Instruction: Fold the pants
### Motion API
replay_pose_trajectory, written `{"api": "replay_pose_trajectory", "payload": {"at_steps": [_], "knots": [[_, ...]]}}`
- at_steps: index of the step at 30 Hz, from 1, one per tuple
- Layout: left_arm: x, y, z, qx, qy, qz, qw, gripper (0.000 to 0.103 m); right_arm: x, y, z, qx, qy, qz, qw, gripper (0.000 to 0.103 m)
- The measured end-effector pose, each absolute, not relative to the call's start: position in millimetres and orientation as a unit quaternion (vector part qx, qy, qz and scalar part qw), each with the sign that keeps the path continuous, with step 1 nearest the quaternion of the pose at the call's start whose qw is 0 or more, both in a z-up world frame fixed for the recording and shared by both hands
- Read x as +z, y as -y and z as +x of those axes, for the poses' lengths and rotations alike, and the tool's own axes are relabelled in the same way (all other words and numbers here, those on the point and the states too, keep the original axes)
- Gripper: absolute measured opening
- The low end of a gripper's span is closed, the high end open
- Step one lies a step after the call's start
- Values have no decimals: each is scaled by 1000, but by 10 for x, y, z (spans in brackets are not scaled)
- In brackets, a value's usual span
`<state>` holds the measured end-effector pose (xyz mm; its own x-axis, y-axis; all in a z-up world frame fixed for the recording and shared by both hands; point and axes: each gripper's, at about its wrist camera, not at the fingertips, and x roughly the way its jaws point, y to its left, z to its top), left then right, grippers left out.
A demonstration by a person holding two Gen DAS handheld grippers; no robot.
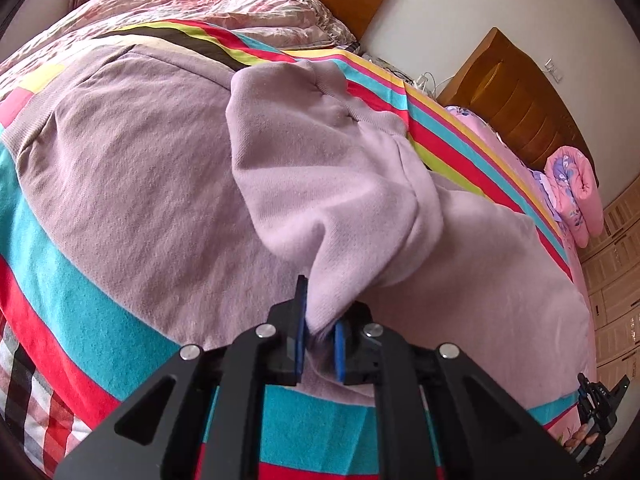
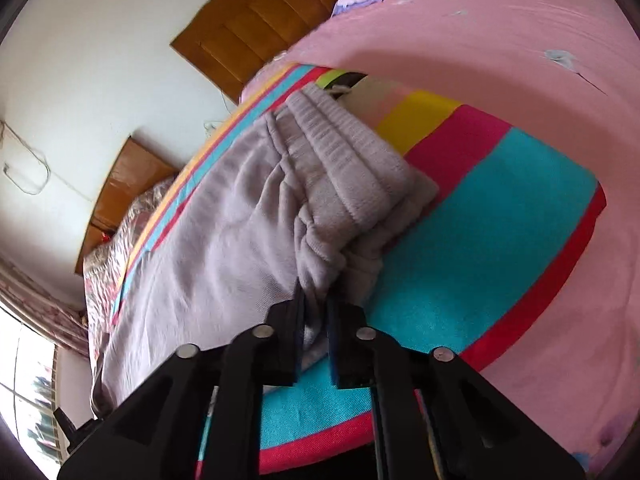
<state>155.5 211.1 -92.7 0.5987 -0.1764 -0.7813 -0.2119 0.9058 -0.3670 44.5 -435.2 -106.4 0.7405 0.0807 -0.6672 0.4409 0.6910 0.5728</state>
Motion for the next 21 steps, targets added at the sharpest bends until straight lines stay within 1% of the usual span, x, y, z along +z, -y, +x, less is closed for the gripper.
{"api": "replay_pose_trajectory", "payload": {"at_steps": [2,3,4,5,6,7,8,9,11,13,15,17,18,21], "knots": [[-915,-2090,1560,9,-450,-209,868,13,-998,4326,474,-106,-353,364,856,12],[-909,-2080,1561,8,-450,-206,869,17,-959,4314,478,-108,-355,357,857,17],[-901,-2072,1563,5,-449,-205,870,27,-906,4313,463,-114,-354,350,860,22],[-883,-2065,1563,1,-446,-206,871,37,-856,4302,450,-120,-350,346,862,24],[-856,-2061,1551,6,-441,-204,874,63,-799,4293,425,-131,-346,342,864,35],[-804,-2068,1518,27,-432,-197,880,81,-734,4281,408,-142,-339,336,867,49],[-753,-2083,1492,41,-420,-192,886,84,-657,4276,370,-153,-327,325,874,55],[-701,-2103,1467,48,-409,-190,891,84,-577,4266,336,-165,-315,312,881,57],[-567,-2164,1422,60,-383,-195,901,85,-365,4195,354,-167,-294,275,900,57],[-438,-2215,1450,62,-367,-202,906,86,-187,4034,532,-119,-291,241,918,57],[-344,-2222,1554,46,-365,-199,908,86,-30,3691,906,-49,-304,180,934,57],[-273,-2186,1691,40,-362,-186,913,89,56,3232,1340,20,-328,104,939,57],[-271,-2159,1749,42,-368,-177,912,90,76,2982,1546,58,-334,72,938,57],[-366,-2076,1909,47,-403,-156,901,90,71,2131,2144,176,-345,-16,922,56]]}}
